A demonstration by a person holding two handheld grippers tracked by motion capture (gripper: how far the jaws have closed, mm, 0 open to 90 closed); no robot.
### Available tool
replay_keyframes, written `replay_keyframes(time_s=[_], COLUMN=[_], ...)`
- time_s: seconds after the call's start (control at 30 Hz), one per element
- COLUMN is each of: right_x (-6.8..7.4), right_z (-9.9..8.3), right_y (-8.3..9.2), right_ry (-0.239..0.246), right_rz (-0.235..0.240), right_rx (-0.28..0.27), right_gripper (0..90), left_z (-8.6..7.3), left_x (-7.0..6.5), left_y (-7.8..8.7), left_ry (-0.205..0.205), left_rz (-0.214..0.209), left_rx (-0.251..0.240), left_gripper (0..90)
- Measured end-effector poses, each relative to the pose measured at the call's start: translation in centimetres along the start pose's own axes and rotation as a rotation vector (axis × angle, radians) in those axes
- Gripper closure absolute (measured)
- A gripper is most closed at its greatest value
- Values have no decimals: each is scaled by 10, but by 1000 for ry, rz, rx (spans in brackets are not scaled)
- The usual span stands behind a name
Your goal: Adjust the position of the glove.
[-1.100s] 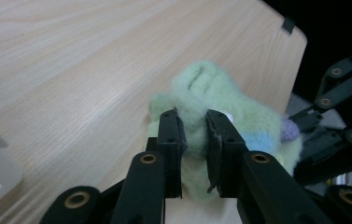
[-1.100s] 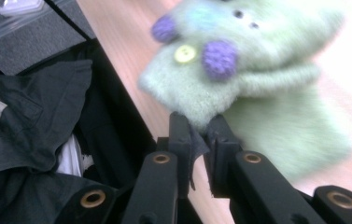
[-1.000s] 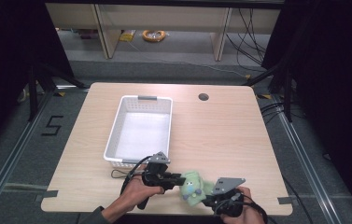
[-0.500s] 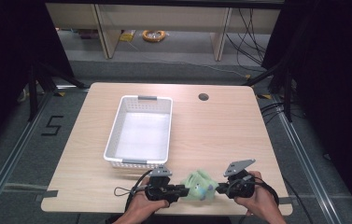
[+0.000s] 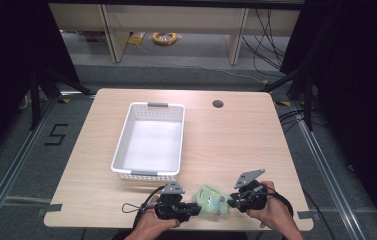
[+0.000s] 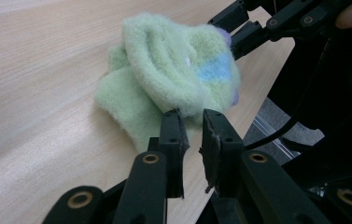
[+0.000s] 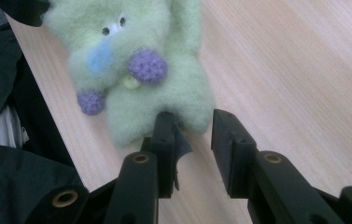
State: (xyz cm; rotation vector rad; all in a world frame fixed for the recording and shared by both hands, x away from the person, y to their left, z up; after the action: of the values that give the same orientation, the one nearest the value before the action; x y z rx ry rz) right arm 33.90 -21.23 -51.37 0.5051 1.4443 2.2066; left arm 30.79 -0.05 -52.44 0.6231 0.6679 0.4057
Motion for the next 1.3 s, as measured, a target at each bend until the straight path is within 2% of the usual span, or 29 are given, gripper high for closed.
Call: replay_keyframes(time_s=[0.03,0.1,0.13,0.2,0.23,0.3,0.33,0.37,0.4,0.43,0.47,0.53,0.57,0.6,0.67,0.73,0.77,0.8,0.83,0.87,0.93,1.0,1.03,1.07,1.1,1.13,1.17,1.27,1.3], right_x=[0,3,0,0,-1,-2,0,0,-1,2,2,8,8,8,7,7,6,4,3,3,3,4,6,5,6,5,7,8,9], right_z=[0,-2,-2,-3,-4,-3,-2,-1,1,1,3,4,4,4,5,5,4,5,4,4,5,7,9,11,11,13,14,19,23], right_y=[1,5,5,10,12,18,21,23,23,23,20,16,13,11,4,-1,-2,-5,-5,-6,-6,-4,-5,-4,-1,0,4,14,13], right_ry=[-9,-69,-50,-77,-82,-96,-119,-117,-125,-152,-148,-182,-172,-162,-179,-184,-177,-176,-163,-159,-146,-130,-121,-112,-103,-79,-91,-72,-63], right_rz=[2,10,7,6,-2,-9,2,-1,-15,10,3,29,29,28,34,40,39,41,56,57,58,36,36,19,19,1,11,22,14], right_rx=[-4,2,-17,-49,-62,-101,-114,-126,-162,-151,-171,-148,-142,-127,-133,-120,-112,-132,-121,-135,-131,-120,-136,-146,-123,-149,-147,-149,-173], right_gripper=[695,674,655,648,638,628,620,612,614,617,620,620,618,614,603,629,658,705,772,806,849,867,873,876,877,878,879,879,879], left_z=[-1,-2,-1,1,2,8,11,15,17,19,21,23,24,25,25,24,23,22,21,20,18,18,18,18,18,18,18,17,16], left_x=[0,-1,-1,-1,0,3,5,7,8,9,9,8,7,6,5,6,8,9,10,11,10,9,8,8,7,6,4,-4,-6], left_y=[1,4,6,12,15,21,23,23,23,21,19,14,12,8,2,-3,-6,-7,-8,-9,-9,-9,-9,-7,-7,-6,-4,0,1], left_ry=[-11,-16,-15,-23,-29,-25,-30,-21,-22,-25,-28,-26,-33,-31,-39,-42,-44,-41,-39,-47,-57,-63,-54,-58,-55,-58,-54,-57,-64], left_rz=[5,-3,-1,23,18,37,51,57,54,58,55,51,40,56,37,54,65,66,73,65,73,76,75,71,68,58,48,30,18], left_rx=[5,3,-2,-19,-27,-54,-58,-71,-70,-70,-63,-50,-31,-40,-7,24,33,41,39,53,56,50,48,48,38,41,35,27,22], left_gripper=[762,735,719,692,670,620,606,591,581,573,570,562,560,559,556,559,568,591,618,659,733,792,811,823,831,837,839,843,843])
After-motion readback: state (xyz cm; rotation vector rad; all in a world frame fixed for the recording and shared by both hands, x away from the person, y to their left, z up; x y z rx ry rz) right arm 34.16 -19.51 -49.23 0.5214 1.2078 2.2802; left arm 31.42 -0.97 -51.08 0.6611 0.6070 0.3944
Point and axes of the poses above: each handheld gripper's, and its own axes: y roughly backward along the jaws, z roughly out of its top, x roughly to its left, the point moved 5 cm from there along -y, roughly forward along the jaws, and after that the axes turned 8 degrees about x, right-handed, at the moved point
